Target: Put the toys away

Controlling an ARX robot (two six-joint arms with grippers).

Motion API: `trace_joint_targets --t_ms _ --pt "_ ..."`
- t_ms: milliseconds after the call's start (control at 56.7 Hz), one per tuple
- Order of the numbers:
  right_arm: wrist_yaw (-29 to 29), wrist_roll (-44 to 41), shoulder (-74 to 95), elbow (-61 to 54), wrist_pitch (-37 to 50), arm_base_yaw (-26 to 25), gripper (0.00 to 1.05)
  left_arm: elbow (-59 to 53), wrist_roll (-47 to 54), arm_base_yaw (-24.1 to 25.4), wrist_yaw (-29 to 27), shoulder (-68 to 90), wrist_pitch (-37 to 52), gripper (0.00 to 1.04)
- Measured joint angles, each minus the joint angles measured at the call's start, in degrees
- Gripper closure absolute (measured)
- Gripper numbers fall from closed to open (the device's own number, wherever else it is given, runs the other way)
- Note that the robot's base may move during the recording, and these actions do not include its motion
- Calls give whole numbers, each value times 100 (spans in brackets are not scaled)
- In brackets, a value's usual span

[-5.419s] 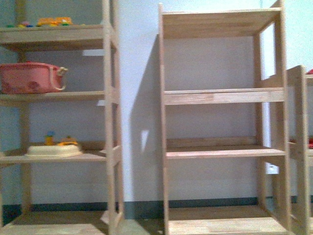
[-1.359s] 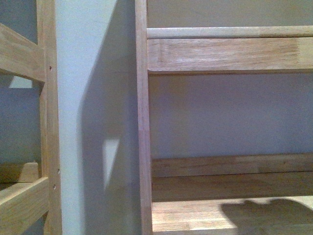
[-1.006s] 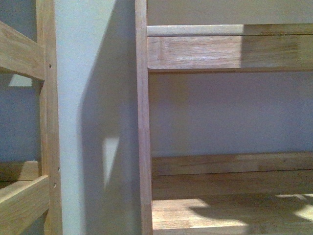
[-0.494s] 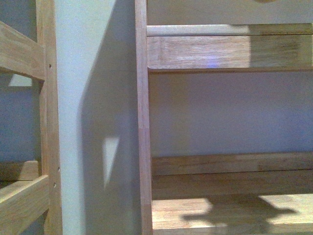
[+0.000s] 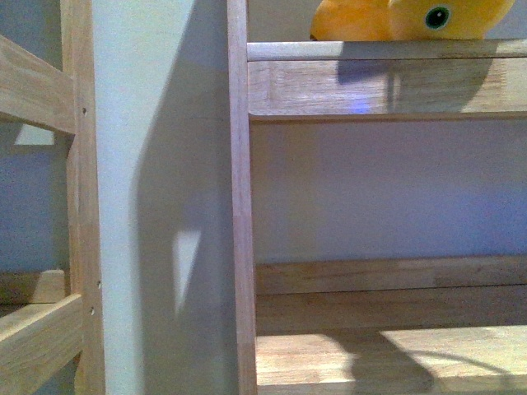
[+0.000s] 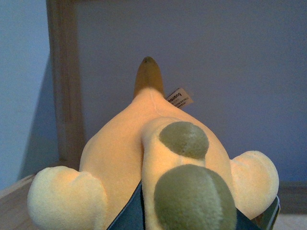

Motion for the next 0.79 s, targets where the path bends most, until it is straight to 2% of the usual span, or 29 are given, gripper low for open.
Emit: trace_joint_targets --t_ms 547,794 --pt "87 621 883 1244 -485 380 92 0 0 0 -2 0 0 6" --pt "125 662 942 1316 -564 463 92 -2 0 0 -2 0 0 6"
